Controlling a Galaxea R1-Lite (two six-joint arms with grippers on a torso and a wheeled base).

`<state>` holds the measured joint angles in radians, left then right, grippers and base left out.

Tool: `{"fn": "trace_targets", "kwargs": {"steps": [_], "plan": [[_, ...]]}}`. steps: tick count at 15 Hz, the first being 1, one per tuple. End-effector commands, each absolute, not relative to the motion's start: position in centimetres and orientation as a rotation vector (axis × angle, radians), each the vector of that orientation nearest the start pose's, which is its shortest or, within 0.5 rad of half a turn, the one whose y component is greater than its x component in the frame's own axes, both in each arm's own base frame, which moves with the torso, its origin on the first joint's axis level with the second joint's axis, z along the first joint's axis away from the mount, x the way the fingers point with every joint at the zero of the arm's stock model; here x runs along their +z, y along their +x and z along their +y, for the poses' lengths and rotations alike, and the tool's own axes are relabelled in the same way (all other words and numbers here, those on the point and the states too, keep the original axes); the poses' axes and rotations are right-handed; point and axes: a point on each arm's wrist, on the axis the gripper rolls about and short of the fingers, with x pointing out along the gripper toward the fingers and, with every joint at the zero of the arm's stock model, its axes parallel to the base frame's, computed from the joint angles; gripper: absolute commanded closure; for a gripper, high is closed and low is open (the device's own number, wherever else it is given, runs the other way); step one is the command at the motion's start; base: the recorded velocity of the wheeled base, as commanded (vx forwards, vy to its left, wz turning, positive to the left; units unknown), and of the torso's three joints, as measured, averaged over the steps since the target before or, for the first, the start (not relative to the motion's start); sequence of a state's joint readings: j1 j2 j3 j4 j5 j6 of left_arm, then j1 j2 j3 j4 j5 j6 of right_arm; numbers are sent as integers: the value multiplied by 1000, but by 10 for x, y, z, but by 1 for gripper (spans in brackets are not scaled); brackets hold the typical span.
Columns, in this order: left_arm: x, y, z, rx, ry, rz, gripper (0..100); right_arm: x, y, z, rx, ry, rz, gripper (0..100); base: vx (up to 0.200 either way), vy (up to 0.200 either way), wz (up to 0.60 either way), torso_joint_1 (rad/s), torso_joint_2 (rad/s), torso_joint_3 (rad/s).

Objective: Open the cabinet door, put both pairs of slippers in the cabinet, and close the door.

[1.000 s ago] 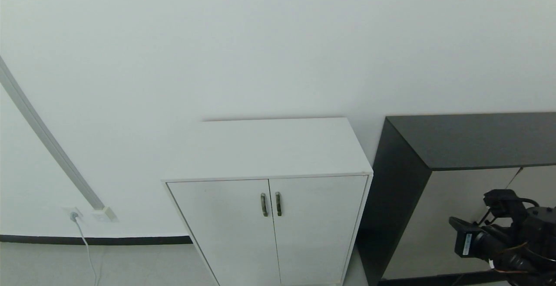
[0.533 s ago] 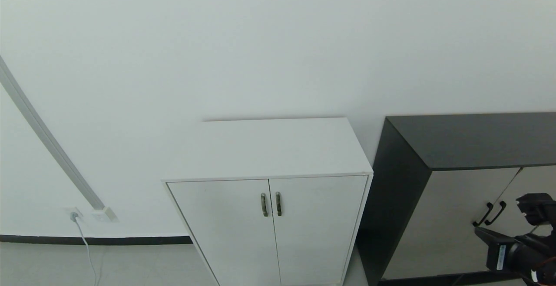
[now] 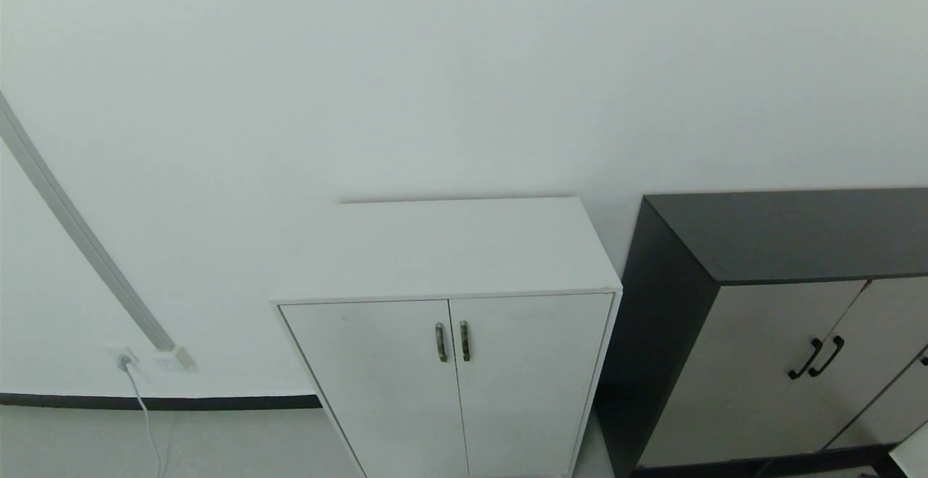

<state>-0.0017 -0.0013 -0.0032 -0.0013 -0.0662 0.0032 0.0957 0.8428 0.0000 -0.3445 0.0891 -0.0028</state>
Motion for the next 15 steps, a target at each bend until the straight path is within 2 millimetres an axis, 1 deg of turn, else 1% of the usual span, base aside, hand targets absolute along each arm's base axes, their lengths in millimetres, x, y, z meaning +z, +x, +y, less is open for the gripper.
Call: {"fn": "trace_targets", "kwargs": {"steps": [1, 3, 8, 12, 15], "plan": [[76, -23, -1, -67, 3, -5, 100, 94, 36, 6, 207, -6, 413, 100, 0, 0, 0, 0, 0, 0], [76, -23, -1, -67, 2, -5, 100, 88, 30, 6, 218, -1, 454, 100, 0, 0, 0, 0, 0, 0], [76, -23, -1, -67, 2, -5, 100, 81, 21, 5, 223, 3, 492, 100, 0, 0, 0, 0, 0, 0], [76, -23, -1, -67, 2, -5, 100, 81, 20, 4, 210, -8, 483, 100, 0, 0, 0, 0, 0, 0], [76, -23, -1, -67, 2, -5, 100, 81, 15, 3, 171, -32, 426, 100, 0, 0, 0, 0, 0, 0]]}}
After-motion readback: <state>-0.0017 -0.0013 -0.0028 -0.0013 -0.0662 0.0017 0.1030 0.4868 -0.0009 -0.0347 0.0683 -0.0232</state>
